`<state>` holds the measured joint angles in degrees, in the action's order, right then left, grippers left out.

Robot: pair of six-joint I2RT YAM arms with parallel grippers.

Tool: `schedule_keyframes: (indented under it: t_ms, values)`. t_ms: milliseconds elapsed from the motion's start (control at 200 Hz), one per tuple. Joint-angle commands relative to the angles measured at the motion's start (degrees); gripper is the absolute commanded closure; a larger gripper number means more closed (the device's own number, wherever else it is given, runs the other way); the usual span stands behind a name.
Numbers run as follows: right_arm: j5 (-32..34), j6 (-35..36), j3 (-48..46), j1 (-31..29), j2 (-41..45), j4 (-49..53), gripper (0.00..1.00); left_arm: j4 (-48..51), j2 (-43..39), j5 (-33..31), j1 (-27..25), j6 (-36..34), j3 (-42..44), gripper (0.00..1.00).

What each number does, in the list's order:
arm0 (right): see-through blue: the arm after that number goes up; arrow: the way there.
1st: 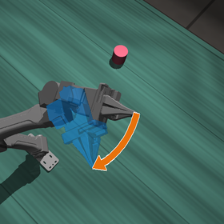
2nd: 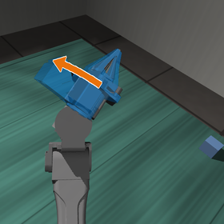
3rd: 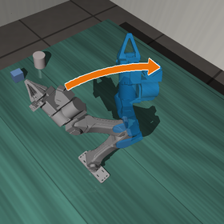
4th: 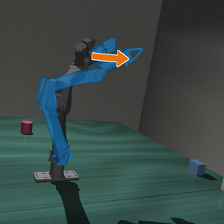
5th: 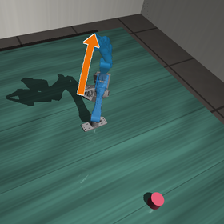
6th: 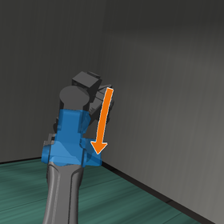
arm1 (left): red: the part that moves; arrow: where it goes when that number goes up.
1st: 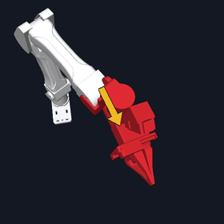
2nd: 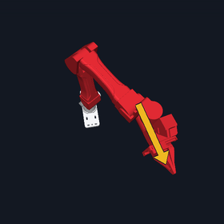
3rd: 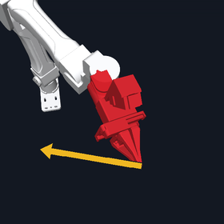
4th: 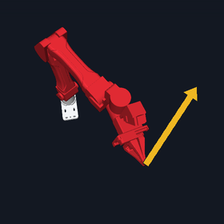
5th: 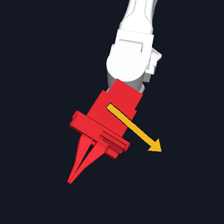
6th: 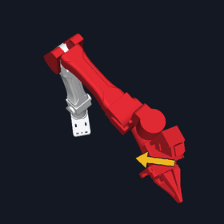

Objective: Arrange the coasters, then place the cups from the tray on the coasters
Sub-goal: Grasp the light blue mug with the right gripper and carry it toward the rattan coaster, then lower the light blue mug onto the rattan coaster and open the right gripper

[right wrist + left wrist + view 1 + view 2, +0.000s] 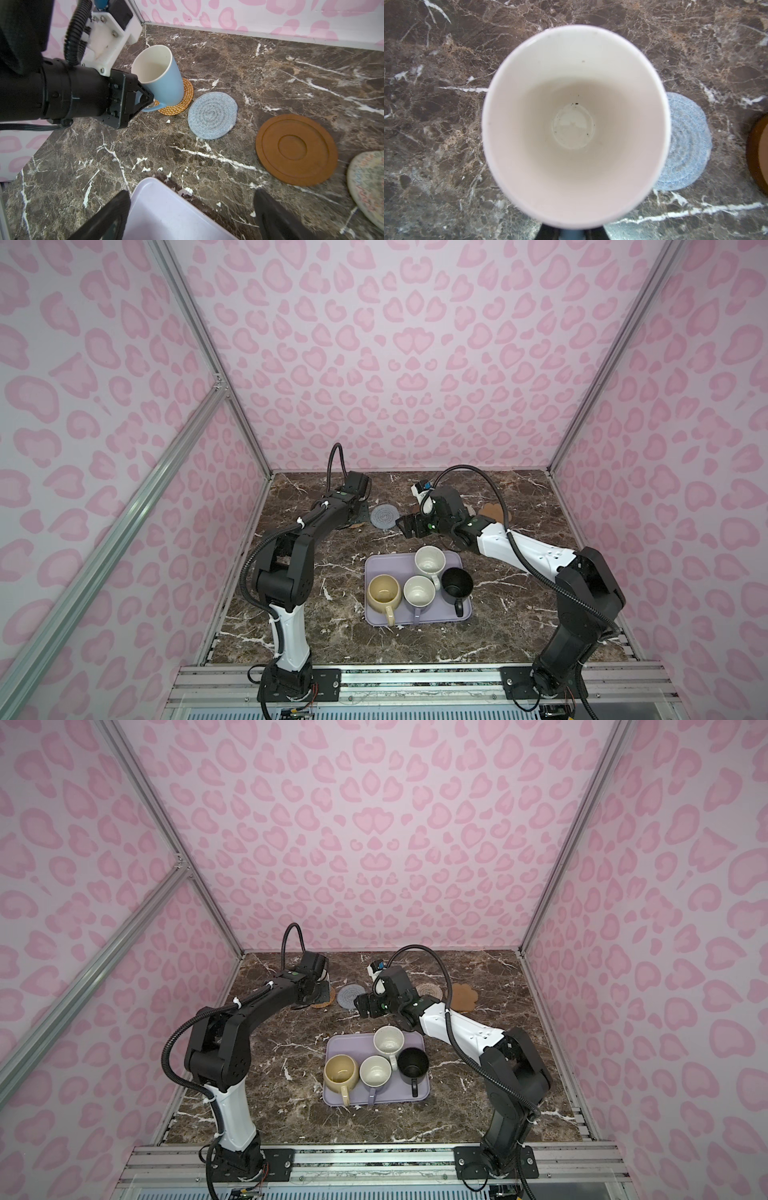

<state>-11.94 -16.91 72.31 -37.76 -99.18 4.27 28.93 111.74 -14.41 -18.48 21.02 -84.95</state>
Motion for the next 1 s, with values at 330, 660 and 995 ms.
schedule_keyframes:
  t_ms: [330,660,995]
  values:
    - [1.1,0.1,-0.7,-0.1,2.4,1.6,0.06,-1.8,-0.8,2.0,0.3,2.3,1.0,0.43]
    - [5.4,0.9,-0.5,-0.5,5.8,7.3,0.03,-0.2,-7.1,1.4,0.4,4.4,2.5,0.03]
    - [14.0,-1.4,-3.6,-2.3,13.1,22.9,0.03,-3.1,-24.9,7.7,-1.5,8.1,12.9,0.03]
